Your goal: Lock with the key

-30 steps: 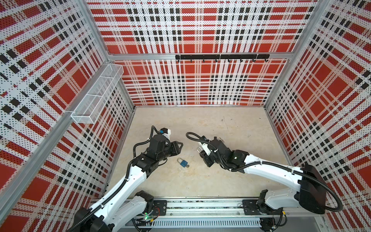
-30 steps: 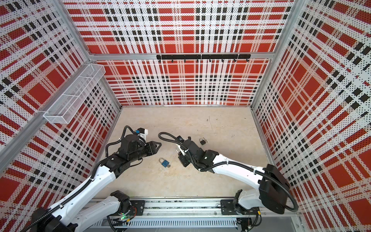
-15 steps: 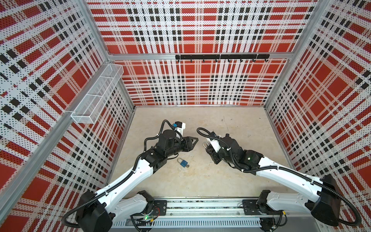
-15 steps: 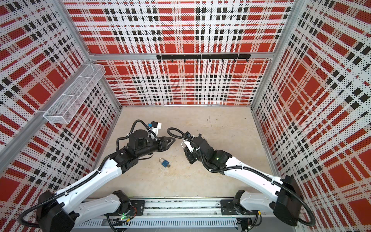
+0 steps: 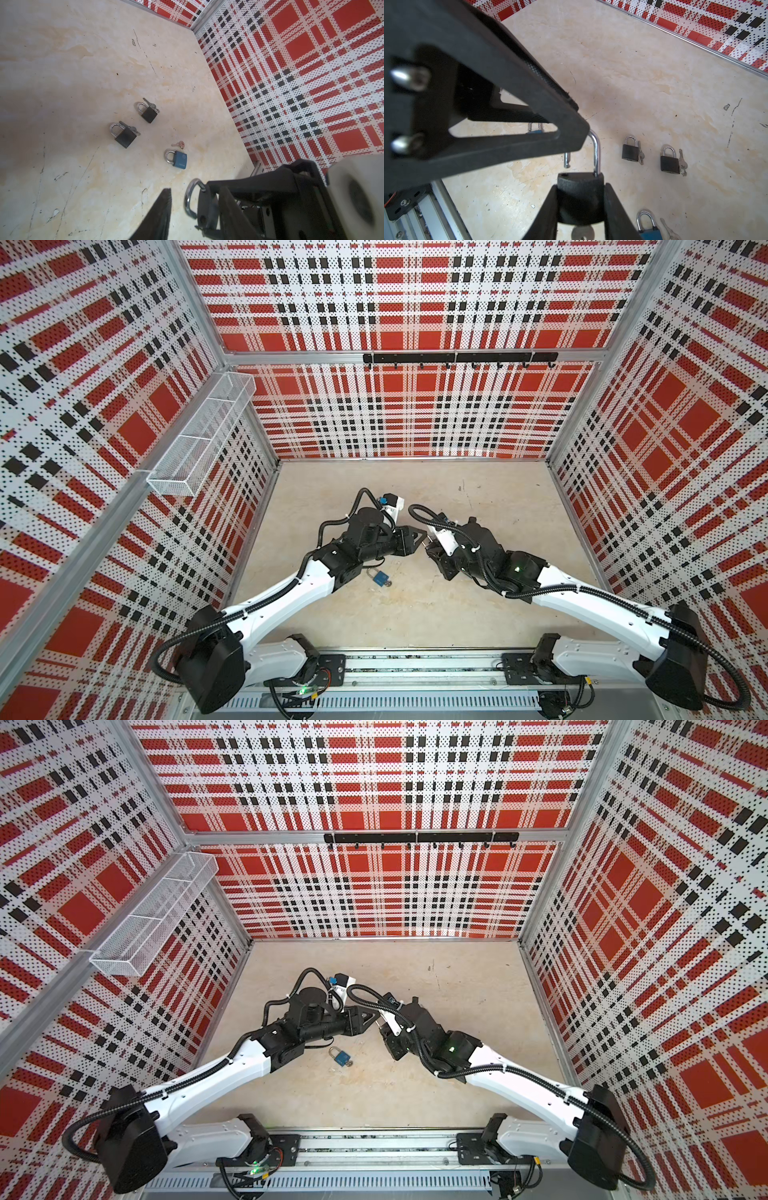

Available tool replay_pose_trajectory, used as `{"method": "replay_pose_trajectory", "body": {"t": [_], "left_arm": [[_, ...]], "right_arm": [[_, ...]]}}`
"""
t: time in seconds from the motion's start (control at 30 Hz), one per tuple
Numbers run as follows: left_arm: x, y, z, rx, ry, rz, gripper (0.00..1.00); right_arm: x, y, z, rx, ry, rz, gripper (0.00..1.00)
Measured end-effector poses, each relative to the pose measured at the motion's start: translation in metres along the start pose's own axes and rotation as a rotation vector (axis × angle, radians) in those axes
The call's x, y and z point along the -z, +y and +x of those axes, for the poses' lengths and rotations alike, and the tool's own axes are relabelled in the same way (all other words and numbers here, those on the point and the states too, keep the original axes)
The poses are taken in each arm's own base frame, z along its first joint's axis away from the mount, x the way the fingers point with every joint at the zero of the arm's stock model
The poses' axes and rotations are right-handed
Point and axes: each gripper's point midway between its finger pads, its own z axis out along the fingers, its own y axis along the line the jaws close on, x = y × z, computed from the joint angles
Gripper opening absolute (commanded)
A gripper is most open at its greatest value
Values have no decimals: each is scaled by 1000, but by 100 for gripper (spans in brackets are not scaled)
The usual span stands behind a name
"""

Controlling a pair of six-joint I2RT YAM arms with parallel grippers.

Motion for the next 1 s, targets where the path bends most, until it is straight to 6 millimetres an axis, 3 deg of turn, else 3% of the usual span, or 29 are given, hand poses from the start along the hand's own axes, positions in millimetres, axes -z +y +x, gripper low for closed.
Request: {"method": "replay_pose_trajectory", "body": {"t": [0.33,1.0], "left_arm": [[-5,-2,0,8,4,21,31],[-10,-2,2,18,11,33,26]], "right_arm": [[0,1,0,0,1,-6,12],[0,2,0,-1,1,-13,12]]}}
